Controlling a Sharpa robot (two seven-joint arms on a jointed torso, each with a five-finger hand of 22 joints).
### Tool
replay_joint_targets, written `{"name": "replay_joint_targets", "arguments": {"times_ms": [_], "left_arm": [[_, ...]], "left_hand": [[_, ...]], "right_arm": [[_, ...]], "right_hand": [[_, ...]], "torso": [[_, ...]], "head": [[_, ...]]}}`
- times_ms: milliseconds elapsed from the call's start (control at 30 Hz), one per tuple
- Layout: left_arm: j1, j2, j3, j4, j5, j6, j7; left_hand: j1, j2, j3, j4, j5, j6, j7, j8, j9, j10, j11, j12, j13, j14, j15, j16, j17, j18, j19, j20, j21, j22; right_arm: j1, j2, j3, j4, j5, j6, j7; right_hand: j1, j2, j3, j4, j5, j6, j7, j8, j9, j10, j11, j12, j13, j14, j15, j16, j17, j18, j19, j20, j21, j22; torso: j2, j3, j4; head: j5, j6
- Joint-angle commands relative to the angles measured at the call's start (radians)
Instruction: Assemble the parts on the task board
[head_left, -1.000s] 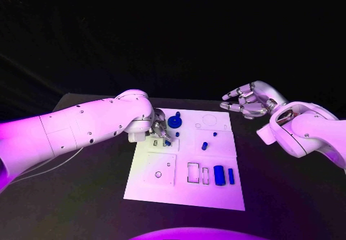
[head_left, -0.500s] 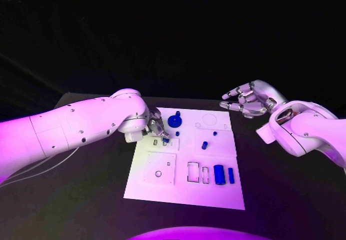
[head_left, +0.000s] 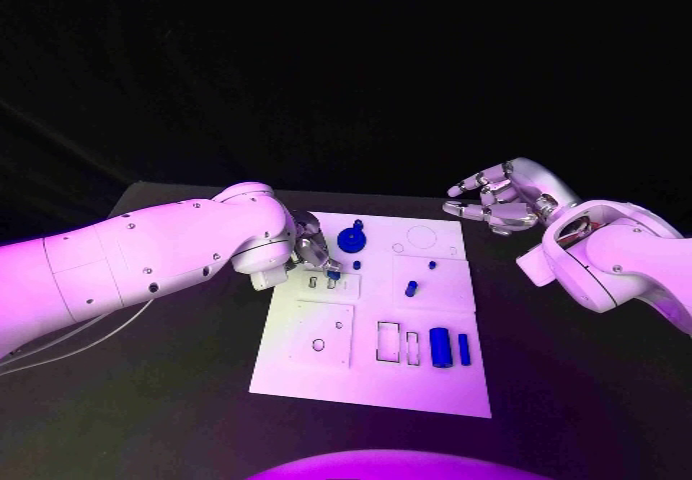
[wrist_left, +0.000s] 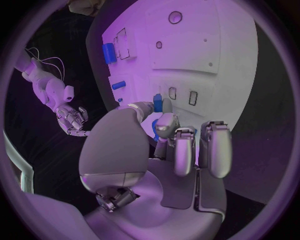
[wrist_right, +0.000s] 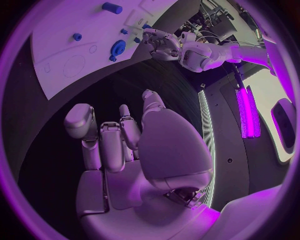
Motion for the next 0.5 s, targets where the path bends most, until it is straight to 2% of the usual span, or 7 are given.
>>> {"name": "replay_joint_targets", "arguments": {"times_ms": [33, 233, 500], "left_arm": [[-0.009, -0.003, 0.0, 0.016, -0.076, -0.047, -0.035], [-0.025, -0.009, 0.0, 0.034, -0.146, -0.053, -0.033], [-0.046, -0.009, 0.0, 0.039, -0.21, -0.064, -0.03]], "left_hand": [[-0.01, 0.003, 0.202, -0.194, 0.005, -0.003, -0.004, 0.006, 0.002, 0.01, 0.0, -0.005, -0.001, 0.105, -0.009, 0.002, 0.263, -0.014, 0.035, -0.009, 0.003, 0.11], [-0.012, 0.001, 0.206, -0.199, 0.007, -0.002, -0.004, 0.008, 0.005, 0.012, -0.001, -0.005, -0.001, 0.105, -0.009, 0.002, 0.263, -0.013, 0.034, -0.009, 0.002, 0.108], [-0.013, 0.0, 0.209, -0.201, 0.007, -0.001, -0.005, 0.008, 0.007, 0.012, -0.001, -0.007, -0.003, 0.105, -0.01, 0.002, 0.263, -0.014, 0.035, -0.009, 0.003, 0.11]], "right_arm": [[0.0, -0.001, 0.0, 0.001, -0.015, 0.009, 0.001], [0.0, -0.002, 0.0, 0.002, -0.015, 0.008, 0.003], [0.0, -0.003, 0.0, 0.003, -0.015, 0.007, 0.005]], "right_hand": [[-0.001, 0.008, -0.004, 0.0, 0.005, -0.002, -0.004, 0.005, 0.001, -0.005, -0.001, -0.002, 0.0, 0.035, -0.009, -0.006, 0.002, 0.008, 0.0, -0.004, -0.003, -0.001], [-0.003, 0.009, -0.006, 0.001, 0.005, -0.002, -0.004, 0.006, 0.001, -0.006, -0.001, -0.003, -0.002, 0.034, -0.009, -0.007, 0.001, 0.008, 0.0, -0.004, -0.005, -0.002], [-0.005, 0.011, -0.007, 0.003, 0.005, -0.002, -0.004, 0.007, 0.002, -0.005, -0.001, -0.003, -0.001, 0.035, -0.009, -0.007, 0.002, 0.008, 0.0, -0.004, -0.005, -0.002]], "torso": [[0.0, -0.0011, 0.0], [-0.001, 0.0, -0.0015], [0.0, -0.0004, -0.0012]], "head": [[0.002, -0.004], [0.006, -0.007], [0.007, -0.01]]}}
